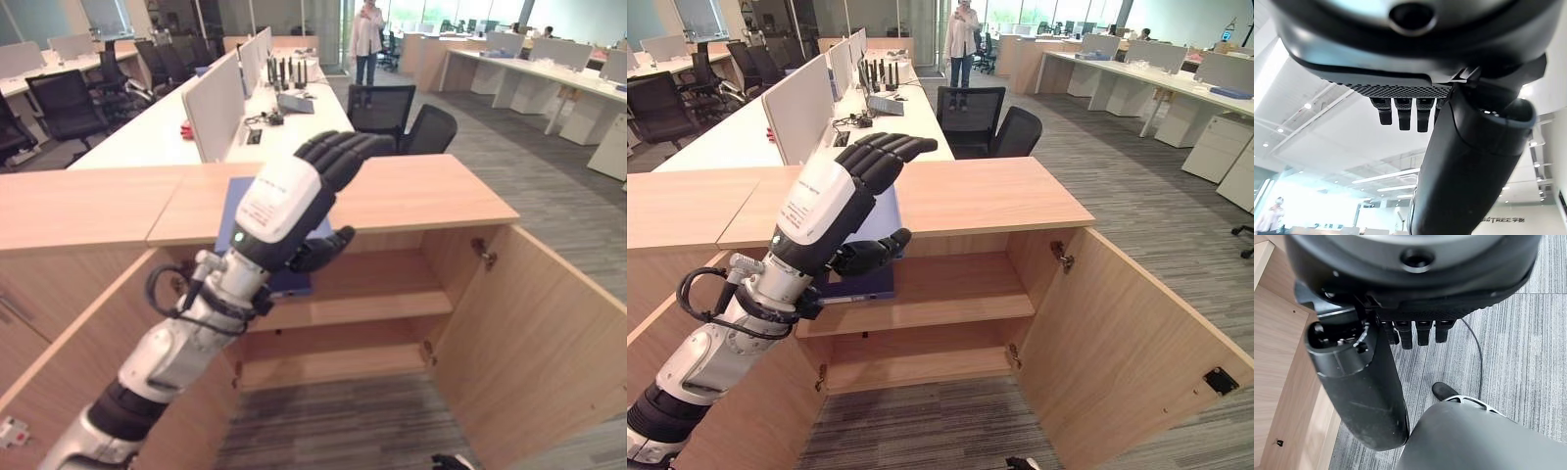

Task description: Put the empty folder in the office cabinet

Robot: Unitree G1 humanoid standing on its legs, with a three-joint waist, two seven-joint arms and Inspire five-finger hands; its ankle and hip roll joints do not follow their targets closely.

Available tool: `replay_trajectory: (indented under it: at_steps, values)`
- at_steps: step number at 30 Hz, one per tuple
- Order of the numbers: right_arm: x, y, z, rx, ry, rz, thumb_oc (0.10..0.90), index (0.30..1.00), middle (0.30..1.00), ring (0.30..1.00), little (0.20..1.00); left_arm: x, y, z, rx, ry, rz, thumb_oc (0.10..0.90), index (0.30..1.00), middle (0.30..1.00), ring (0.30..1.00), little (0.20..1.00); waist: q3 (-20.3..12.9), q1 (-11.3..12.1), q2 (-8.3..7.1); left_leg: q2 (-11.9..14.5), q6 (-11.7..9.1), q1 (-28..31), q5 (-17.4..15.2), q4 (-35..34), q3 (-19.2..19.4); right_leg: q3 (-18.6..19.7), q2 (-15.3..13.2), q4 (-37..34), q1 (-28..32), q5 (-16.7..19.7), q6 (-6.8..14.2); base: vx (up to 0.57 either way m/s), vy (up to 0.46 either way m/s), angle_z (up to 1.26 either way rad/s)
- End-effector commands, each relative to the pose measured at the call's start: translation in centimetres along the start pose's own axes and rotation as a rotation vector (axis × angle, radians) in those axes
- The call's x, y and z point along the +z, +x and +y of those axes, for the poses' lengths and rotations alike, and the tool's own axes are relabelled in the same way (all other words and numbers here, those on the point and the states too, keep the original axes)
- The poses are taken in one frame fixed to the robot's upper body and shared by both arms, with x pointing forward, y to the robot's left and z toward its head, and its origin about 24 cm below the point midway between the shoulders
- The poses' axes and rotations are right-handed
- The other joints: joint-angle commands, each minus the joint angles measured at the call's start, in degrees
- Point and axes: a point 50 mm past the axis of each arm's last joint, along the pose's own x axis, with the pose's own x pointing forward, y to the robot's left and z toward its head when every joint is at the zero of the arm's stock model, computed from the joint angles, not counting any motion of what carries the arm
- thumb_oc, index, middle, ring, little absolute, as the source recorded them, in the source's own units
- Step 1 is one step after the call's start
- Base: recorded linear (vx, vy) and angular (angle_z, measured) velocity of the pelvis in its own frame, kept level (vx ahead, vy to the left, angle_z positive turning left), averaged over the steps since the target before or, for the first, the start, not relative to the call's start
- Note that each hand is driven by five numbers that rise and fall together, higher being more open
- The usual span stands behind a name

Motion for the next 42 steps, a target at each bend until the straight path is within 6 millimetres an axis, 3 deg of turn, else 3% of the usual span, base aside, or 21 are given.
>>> replay_trajectory:
  at_steps: [1,7,16,42]
  values:
    - [-1.2,-0.1,0.2,0.021,-0.071,0.054,0.800,0.900,0.900,0.900,0.900,0.0,2.1,3.5,0.112,0.129,-0.072,0.800,0.900,0.900,0.900,0.900,-0.04,0.00,-1.21,-1.38,-0.10,-0.50,-4.62,-0.46,-3.19,-0.03,-1.19,0.45,5.15,-6.19,4.96,0.00,0.000,0.00]
    - [-1.5,-0.1,0.2,0.028,-0.073,0.065,0.800,0.900,0.900,0.900,0.900,-1.7,0.5,2.3,0.026,0.164,0.023,0.800,0.900,0.900,0.900,0.900,-0.15,0.00,-1.28,-1.50,-0.03,-0.23,-4.74,-0.46,-2.65,0.37,-0.99,0.45,5.23,-6.25,4.94,0.00,0.001,-0.01]
    - [-1.8,-0.2,0.0,0.025,-0.084,0.075,0.800,0.900,0.900,0.900,0.900,-4.2,-0.1,1.3,-0.039,0.257,0.138,0.800,0.900,0.900,0.900,0.900,-0.21,-0.39,-1.37,-1.57,0.09,-0.06,-4.75,-0.46,-2.30,0.88,-0.80,0.45,5.16,-6.20,4.85,0.00,-0.001,-0.07]
    - [-1.5,-0.1,-0.2,0.019,-0.132,0.043,0.800,0.900,0.900,0.900,0.900,-7.8,-1.2,0.2,-0.128,0.479,0.267,0.800,0.900,0.900,0.900,0.900,-0.13,-1.33,-1.43,-1.43,0.11,0.22,-4.85,-0.46,-1.30,1.94,-0.50,0.45,4.99,-6.32,4.82,0.00,0.000,0.00]
